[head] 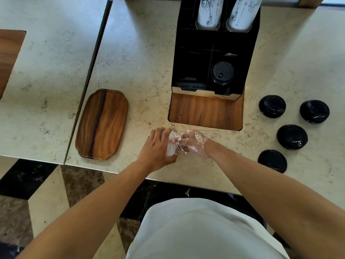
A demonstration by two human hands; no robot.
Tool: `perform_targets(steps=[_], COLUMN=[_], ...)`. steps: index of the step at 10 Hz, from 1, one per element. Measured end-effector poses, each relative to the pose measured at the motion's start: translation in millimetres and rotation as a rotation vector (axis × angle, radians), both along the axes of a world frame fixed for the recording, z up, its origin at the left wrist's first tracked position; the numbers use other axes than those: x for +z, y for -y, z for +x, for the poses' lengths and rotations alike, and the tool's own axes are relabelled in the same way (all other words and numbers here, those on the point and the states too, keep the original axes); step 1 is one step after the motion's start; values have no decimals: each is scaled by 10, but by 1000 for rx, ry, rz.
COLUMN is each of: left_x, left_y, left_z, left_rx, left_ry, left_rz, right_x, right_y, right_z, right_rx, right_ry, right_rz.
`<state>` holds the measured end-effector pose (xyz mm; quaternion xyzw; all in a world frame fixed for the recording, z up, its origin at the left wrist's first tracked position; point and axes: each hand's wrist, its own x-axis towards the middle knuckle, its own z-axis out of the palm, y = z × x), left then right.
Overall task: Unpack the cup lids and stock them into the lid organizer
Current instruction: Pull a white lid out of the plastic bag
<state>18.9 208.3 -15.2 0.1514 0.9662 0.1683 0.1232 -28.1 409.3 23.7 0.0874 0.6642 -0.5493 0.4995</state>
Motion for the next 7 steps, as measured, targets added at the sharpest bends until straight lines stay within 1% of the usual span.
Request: perform_targets(steps=[1,3,4,5,6,7], left_x=[-24,-51,-50,-60,-84,-114], left_y=[21,45,41,69,113,162], left_z=[10,20,5,2,21,33], left_rx=[-22,-11,18,13,15,36], left_ry=[13,23,20,6,-1,8], left_rz=[-57,-60,-52,-44,-43,-37], right_x=[-294,-103,-280,-409,-406,-333], right_y=[-60,-4,60,43,14,10], right_z=[-34,-28,-13,-21,-35,-61], right_rx=[82,162,73,103,42,29], right_ry=[82,62,53,12,102,134], right_rz=[110,94,-100,34,-34,-55])
